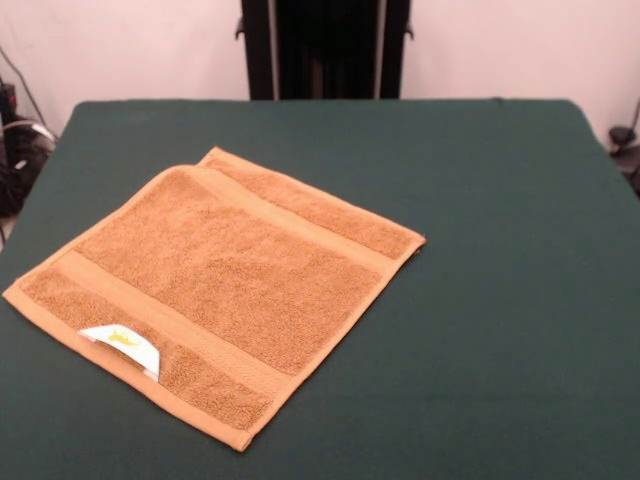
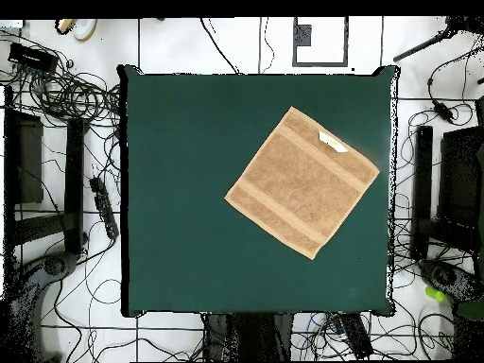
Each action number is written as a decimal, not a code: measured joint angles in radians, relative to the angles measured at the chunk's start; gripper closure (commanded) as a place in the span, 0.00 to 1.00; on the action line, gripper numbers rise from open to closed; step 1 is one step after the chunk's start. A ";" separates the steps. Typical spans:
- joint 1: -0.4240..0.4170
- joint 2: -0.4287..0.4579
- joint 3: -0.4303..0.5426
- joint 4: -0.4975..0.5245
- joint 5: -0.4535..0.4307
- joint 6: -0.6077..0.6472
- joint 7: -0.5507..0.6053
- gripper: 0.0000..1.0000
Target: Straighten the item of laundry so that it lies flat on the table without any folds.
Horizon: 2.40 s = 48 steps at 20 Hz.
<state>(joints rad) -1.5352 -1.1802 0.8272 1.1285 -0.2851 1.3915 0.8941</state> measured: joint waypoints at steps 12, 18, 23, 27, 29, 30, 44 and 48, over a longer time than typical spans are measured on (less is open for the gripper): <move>0.000 0.000 0.000 0.000 -0.003 0.000 0.000 1.00; 0.000 0.000 0.000 0.000 -0.003 -0.003 0.000 1.00; 0.000 0.000 0.000 0.006 -0.003 -0.027 0.000 1.00; -0.002 0.000 0.000 0.023 -0.003 -0.061 0.000 1.00; -0.002 0.000 0.000 0.030 -0.003 -0.074 0.000 1.00; -0.003 0.000 0.000 0.032 -0.003 -0.079 0.000 1.00; -0.003 -0.001 0.000 0.045 -0.002 -0.092 0.000 1.00; -0.003 -0.002 0.000 0.059 -0.002 -0.093 0.000 1.00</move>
<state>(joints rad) -1.5378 -1.1822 0.8272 1.1878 -0.2873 1.2989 0.8941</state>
